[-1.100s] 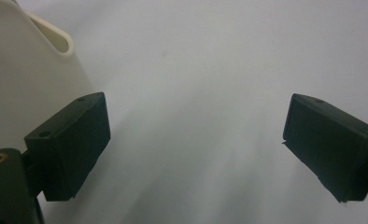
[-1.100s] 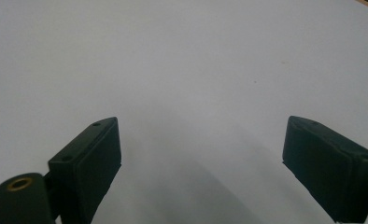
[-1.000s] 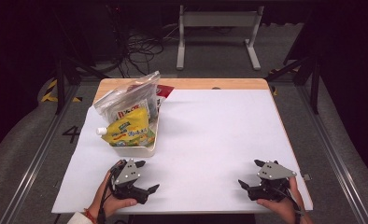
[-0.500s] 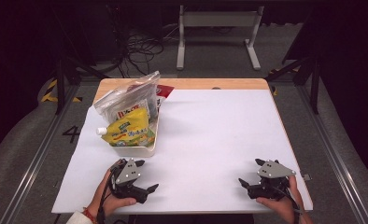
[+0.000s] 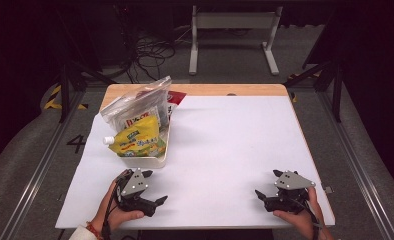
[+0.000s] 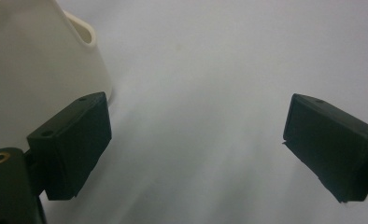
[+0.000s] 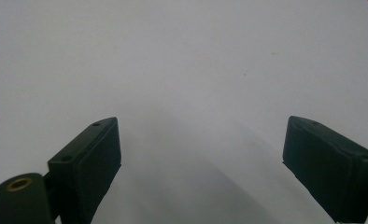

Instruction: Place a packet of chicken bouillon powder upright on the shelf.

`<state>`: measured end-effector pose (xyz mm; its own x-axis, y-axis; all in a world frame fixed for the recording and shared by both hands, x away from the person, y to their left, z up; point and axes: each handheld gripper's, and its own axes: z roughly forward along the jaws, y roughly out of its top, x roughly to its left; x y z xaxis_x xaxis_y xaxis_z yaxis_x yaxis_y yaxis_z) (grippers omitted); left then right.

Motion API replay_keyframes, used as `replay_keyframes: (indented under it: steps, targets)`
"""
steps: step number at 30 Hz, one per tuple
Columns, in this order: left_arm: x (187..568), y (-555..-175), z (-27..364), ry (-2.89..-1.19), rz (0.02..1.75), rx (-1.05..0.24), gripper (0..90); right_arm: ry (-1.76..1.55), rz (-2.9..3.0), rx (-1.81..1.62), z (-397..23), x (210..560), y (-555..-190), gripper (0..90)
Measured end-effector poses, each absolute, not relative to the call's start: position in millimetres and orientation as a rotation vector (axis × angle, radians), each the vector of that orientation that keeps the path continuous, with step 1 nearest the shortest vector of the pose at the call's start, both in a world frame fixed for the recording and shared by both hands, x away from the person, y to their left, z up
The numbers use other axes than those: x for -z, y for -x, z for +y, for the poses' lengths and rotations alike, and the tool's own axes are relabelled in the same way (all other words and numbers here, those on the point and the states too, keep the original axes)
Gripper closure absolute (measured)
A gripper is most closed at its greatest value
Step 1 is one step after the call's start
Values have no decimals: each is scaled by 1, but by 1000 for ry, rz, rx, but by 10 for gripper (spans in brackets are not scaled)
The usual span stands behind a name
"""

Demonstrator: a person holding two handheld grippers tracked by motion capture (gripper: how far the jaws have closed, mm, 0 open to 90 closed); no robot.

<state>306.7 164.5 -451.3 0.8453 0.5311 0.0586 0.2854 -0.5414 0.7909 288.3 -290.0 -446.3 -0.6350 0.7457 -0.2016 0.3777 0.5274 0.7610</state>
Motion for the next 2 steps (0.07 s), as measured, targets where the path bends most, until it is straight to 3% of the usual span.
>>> replay_keyframes:
  steps: [2]
  targets:
    - [452, -308, 163, -2175, 596, -364, 84, -913, 2255, -944, -290, 447, -287, 116]
